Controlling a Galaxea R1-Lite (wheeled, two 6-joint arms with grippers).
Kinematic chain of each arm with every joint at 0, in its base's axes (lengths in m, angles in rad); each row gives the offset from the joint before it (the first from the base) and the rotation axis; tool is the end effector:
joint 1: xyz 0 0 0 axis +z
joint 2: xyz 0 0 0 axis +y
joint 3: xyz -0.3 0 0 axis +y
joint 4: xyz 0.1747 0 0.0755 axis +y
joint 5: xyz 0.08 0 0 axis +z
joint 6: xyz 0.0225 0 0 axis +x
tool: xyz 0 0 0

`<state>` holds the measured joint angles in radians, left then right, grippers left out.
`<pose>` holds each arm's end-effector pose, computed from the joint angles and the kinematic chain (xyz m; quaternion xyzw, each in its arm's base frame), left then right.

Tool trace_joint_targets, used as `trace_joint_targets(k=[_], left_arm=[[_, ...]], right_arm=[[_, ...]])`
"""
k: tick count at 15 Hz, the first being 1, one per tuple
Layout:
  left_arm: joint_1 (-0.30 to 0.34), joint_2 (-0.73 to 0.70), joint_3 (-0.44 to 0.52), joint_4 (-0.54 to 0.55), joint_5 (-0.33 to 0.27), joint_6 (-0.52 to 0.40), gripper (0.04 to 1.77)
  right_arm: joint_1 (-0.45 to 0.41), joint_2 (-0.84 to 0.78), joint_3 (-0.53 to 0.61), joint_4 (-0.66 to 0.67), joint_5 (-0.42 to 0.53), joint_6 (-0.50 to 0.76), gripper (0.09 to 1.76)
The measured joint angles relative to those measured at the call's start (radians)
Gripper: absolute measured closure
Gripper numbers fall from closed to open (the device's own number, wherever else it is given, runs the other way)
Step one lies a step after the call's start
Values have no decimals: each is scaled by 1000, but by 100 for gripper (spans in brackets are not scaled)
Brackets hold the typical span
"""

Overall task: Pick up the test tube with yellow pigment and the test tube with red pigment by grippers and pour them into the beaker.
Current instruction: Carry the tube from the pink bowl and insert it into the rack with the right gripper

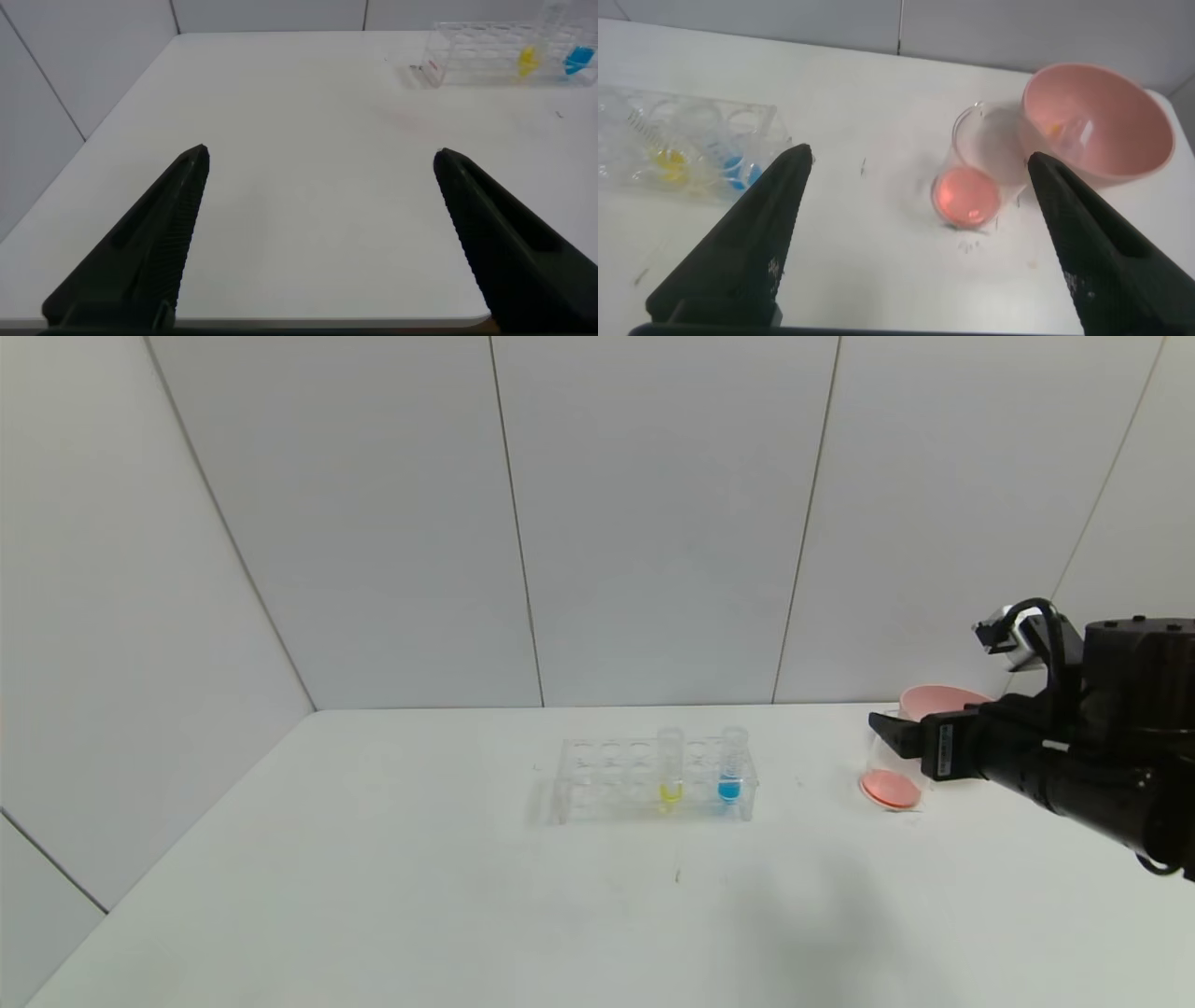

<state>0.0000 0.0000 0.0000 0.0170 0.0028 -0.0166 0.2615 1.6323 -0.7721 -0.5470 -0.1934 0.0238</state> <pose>-0.0228 0.0001 0.0738 -0.0083 0.0085 0.0015 0.9999 0.2781 0.0700 0.1848 -0.0234 0.1523 0.0318 0.9875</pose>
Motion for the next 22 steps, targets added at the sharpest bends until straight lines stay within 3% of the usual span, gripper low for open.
trace_joint_targets(k=[2, 4, 11, 15, 22], left_arm=[[0, 0, 0, 0, 0, 0, 9], [0, 0, 0, 0, 0, 0, 9], [0, 0, 0, 0, 0, 0, 9], [0, 0, 0, 0, 0, 0, 9], [0, 0, 0, 0, 0, 0, 9]], right_arm=[[100, -74, 68, 89, -150, 125, 18], [170, -118, 93, 179, -238, 243, 17], [443, -136, 121, 203, -302, 354, 15], [571, -27, 41, 179, -398, 364, 15], [658, 211, -193, 181, -448, 366, 15]])
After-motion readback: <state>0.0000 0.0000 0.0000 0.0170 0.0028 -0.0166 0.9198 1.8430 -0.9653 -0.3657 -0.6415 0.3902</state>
